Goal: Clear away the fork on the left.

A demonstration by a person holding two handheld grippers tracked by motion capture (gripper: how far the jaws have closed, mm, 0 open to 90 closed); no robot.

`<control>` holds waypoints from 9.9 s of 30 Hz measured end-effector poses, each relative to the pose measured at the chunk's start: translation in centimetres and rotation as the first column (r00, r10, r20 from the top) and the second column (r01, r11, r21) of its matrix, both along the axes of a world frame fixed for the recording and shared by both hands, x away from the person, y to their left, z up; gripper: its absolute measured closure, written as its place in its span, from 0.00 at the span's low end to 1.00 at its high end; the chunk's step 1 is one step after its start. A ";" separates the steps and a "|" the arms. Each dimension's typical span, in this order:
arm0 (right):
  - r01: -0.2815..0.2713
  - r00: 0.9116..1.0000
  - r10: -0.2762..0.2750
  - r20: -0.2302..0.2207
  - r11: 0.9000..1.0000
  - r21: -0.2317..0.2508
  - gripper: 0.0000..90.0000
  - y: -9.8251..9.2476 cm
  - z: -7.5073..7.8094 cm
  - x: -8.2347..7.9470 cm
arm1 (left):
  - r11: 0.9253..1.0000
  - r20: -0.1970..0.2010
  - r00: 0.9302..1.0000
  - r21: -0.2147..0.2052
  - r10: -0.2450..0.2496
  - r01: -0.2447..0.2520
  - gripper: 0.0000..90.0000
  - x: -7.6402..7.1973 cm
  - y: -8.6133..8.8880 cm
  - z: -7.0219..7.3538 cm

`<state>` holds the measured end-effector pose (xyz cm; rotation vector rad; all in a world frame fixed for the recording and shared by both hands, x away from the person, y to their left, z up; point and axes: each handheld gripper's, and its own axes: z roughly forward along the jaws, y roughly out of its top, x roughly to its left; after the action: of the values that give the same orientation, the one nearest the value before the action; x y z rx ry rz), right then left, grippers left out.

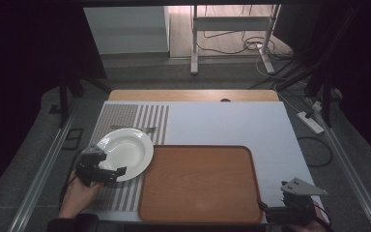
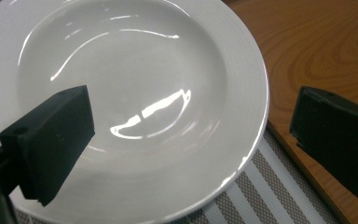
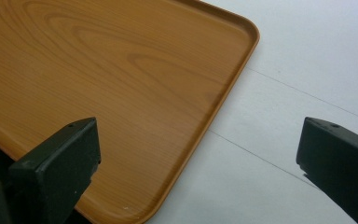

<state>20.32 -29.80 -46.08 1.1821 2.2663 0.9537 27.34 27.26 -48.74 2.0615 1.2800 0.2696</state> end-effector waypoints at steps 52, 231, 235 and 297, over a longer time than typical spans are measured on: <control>-0.006 1.000 0.006 -0.008 1.000 0.000 0.00 0.0 -0.1 0.1 | 0.998 -0.039 0.999 0.060 0.032 -0.030 0.00 14.5 0.1 -0.5; -0.060 0.998 0.060 -0.003 0.998 -0.011 0.00 0.1 0.0 0.0 | 0.929 -0.165 0.940 0.173 -0.300 0.327 0.94 21.9 -7.9 -2.2; -0.061 0.998 0.061 -0.003 0.998 -0.011 0.00 0.1 0.0 -0.1 | 0.921 -0.158 0.933 0.174 -0.324 0.350 0.94 21.6 -9.2 -1.9; -0.086 0.996 0.087 0.017 0.996 -0.035 0.00 0.4 0.0 -0.3 | 0.932 -0.246 0.917 0.101 -0.315 0.347 0.94 6.3 -15.5 -1.2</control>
<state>20.03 -29.36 -46.12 1.0641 2.3266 0.9500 33.61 11.72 -49.90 2.4476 1.0347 -0.0322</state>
